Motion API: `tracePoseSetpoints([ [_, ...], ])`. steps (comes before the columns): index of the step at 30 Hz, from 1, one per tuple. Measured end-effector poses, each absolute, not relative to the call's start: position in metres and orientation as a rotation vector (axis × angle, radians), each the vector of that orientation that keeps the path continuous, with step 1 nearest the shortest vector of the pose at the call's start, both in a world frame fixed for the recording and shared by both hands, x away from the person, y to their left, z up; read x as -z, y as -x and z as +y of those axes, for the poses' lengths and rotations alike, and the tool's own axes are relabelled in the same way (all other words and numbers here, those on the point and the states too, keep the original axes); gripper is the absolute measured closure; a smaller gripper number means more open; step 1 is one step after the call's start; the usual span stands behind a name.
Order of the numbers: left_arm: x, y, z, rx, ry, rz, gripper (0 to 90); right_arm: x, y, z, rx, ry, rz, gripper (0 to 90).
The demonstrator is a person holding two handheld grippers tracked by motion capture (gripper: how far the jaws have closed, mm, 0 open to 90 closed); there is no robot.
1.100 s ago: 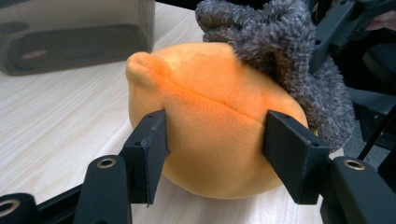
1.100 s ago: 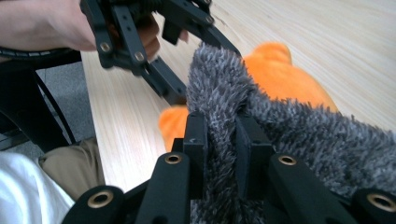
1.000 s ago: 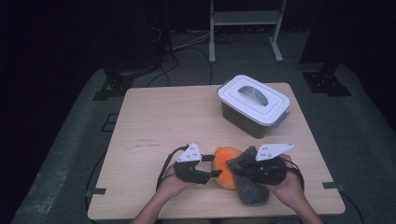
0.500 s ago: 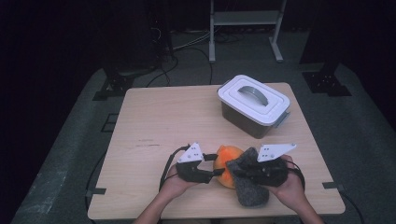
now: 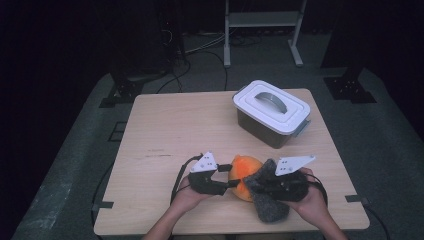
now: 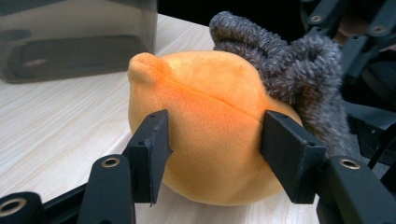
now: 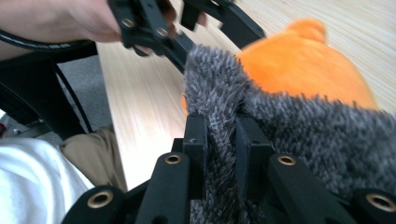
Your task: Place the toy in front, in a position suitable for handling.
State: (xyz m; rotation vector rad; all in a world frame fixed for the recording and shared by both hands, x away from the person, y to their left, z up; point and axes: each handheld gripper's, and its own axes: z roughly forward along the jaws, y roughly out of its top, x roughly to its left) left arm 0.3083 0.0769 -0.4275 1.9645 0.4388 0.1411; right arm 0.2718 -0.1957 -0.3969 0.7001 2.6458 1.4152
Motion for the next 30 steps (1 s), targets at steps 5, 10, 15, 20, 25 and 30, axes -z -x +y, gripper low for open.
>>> tracePoseSetpoints([
  [5,0.43,-0.309,0.079,-0.134,-1.979,0.441,41.4,0.398,-0.271,-0.189,-1.399,-0.661,2.684,75.3],
  [10,0.43,-0.308,0.078,-0.132,-1.987,0.419,41.4,0.395,-0.276,-0.204,-1.431,-0.718,2.638,75.3],
  [15,0.431,-0.308,0.079,-0.129,-1.992,0.411,41.3,0.396,-0.287,-0.218,-1.469,-0.804,2.572,75.2],
  [20,0.428,-0.308,0.079,-0.135,-1.997,0.419,35.6,0.402,-0.287,-0.211,-1.445,-0.796,2.612,75.2],
  [25,0.427,-0.307,0.078,-0.12,-1.978,0.436,30.8,0.404,-0.283,-0.206,-1.442,-0.775,2.65,75.2],
  [30,0.428,-0.306,0.077,-0.132,-1.986,0.432,33.1,0.407,-0.28,-0.197,-1.442,-0.729,2.708,75.3],
])
